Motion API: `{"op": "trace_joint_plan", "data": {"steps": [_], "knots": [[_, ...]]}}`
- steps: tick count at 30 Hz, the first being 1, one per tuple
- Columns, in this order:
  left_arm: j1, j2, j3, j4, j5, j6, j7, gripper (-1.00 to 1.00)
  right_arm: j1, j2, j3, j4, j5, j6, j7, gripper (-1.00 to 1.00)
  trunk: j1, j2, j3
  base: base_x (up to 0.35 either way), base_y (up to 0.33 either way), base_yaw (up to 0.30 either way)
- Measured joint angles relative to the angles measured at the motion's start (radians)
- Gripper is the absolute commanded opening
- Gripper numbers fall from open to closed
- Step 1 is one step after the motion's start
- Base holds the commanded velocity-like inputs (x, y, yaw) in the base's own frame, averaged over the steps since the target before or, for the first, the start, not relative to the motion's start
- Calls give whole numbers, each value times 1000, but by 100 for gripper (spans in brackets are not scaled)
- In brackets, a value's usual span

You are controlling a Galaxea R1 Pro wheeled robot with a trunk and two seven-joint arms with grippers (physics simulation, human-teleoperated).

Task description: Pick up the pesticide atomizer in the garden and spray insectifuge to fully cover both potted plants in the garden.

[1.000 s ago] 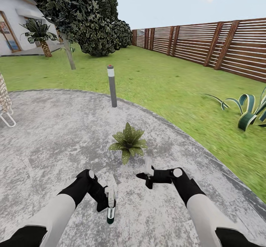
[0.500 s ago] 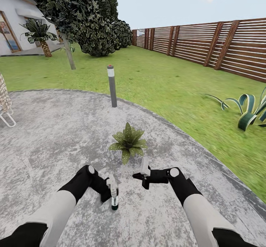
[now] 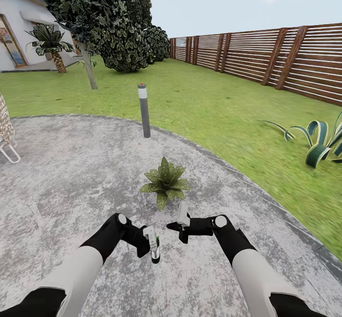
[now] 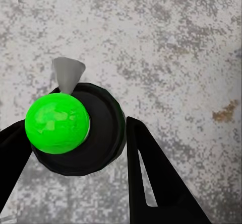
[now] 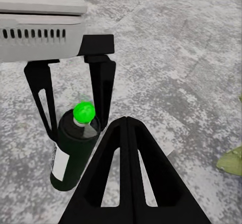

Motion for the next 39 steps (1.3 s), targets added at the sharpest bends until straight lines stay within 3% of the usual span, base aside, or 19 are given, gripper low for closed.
{"op": "trace_joint_plan", "data": {"steps": [8, 12, 17, 21, 39], "knots": [[-10, -2, 3, -2, 10, -2, 1, -100, 0, 0, 1, 1, 3, 0, -1, -100, 0, 0, 0, 0, 0, 0], [-13, -1, 4, -1, 50, -28, -4, -100, 0, -1, 1, 1, 3, 0, -1, -100, 0, 0, 0, 0, 0, 0], [-15, -2, 5, -2, 65, -38, -9, -100, 0, -2, 1, 2, 5, 0, -1, -100, 0, 0, 0, 0, 0, 0], [-15, -2, 4, -2, 98, -39, -11, -100, 0, -3, 1, 2, 5, 0, -1, -100, 0, 0, 0, 0, 0, 0], [-15, -24, 4, -2, 136, -39, -11, -100, 0, -3, 1, 2, 6, 0, -1, -100, 0, 0, 0, 0, 0, 0]]}}
